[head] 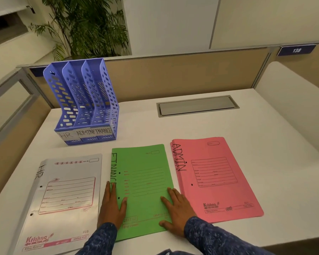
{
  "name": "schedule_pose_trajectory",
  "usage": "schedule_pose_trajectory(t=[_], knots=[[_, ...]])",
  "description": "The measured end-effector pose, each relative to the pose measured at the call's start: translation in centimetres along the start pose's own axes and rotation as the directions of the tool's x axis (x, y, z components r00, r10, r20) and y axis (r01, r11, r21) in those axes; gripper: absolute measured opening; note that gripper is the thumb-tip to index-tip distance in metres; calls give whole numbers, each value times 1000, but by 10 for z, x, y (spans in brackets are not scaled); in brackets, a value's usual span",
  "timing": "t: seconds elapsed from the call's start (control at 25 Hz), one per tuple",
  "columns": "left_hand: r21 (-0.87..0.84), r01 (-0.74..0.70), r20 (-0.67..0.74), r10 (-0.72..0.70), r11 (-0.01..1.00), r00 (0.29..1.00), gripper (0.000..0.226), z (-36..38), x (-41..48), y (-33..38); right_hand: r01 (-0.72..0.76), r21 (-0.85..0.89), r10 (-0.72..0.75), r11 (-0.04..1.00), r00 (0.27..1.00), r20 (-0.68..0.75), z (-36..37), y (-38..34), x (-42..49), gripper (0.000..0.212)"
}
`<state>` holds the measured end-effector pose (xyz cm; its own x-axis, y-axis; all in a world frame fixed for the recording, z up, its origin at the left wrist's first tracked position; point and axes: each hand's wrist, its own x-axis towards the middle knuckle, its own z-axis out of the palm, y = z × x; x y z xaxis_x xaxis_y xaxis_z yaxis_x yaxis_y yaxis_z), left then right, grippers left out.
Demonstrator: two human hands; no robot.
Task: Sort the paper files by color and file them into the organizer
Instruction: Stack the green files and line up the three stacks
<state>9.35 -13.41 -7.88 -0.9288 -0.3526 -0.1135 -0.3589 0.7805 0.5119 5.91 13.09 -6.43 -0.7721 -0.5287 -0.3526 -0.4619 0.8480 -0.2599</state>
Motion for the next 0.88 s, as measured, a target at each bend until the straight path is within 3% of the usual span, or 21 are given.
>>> schedule_pose_trajectory(t=[0.16, 0.4, 0.88], knots=[[149, -52, -6, 53, 987, 999, 80, -3, -2, 0, 0, 20, 0, 1000, 1000, -6, -2, 0, 2, 88], [245, -107, 24, 104, 964, 994, 93, -13, -1, -5, 31, 69, -24, 997, 995, -97, -8, -14, 20, 91], [269, -136, 53, 127, 953, 991, 103, -90, 37, -115, -30, 82, 47, 996, 977, -207, -5, -140, 86, 96]])
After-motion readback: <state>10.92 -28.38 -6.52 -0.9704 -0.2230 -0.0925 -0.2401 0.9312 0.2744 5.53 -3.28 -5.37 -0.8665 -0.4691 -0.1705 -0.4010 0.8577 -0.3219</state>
